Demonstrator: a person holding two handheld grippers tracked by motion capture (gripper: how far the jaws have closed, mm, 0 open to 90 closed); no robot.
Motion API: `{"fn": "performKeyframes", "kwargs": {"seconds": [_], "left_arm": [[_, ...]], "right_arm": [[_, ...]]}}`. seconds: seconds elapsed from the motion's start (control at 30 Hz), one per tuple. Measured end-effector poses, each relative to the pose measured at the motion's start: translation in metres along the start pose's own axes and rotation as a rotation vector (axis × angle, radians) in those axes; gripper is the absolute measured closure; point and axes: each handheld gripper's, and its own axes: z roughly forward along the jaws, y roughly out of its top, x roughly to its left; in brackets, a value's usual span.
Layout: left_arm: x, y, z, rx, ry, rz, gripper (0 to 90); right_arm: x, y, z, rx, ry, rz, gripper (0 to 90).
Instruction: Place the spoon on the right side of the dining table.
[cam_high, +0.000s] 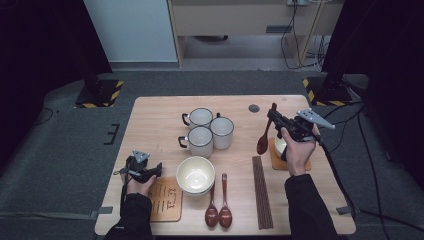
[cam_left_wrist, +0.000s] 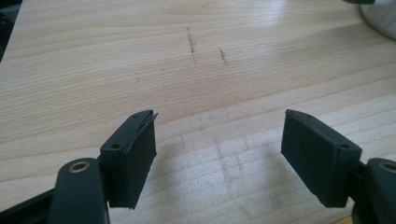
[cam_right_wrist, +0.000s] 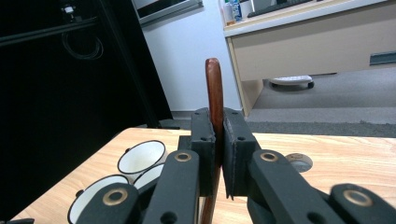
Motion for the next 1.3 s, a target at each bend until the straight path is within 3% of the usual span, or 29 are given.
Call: {"fn": "performKeyframes", "kwargs": {"seconds": [0.2, 0.57, 1.3], "left_arm": [[0.004, -0.003, 0.003, 0.013, 0.008, -0.006, 25.5], [0.008, -0.007, 0.004, 0.009, 0.003, -0.054, 20.8], [0.009, -0.006, 0.008, 0.054, 0.039, -0.099, 0.6]], "right_arm": [[-0.005, 0.001, 0.0, -0.002, -0.011, 0.007, 84.7], [-0.014, 0.002, -0.003, -0.004, -0.035, 0.013, 84.8], [-0.031, 0.005, -0.01, -0.018, -0.087, 0.031, 84.7]]}}
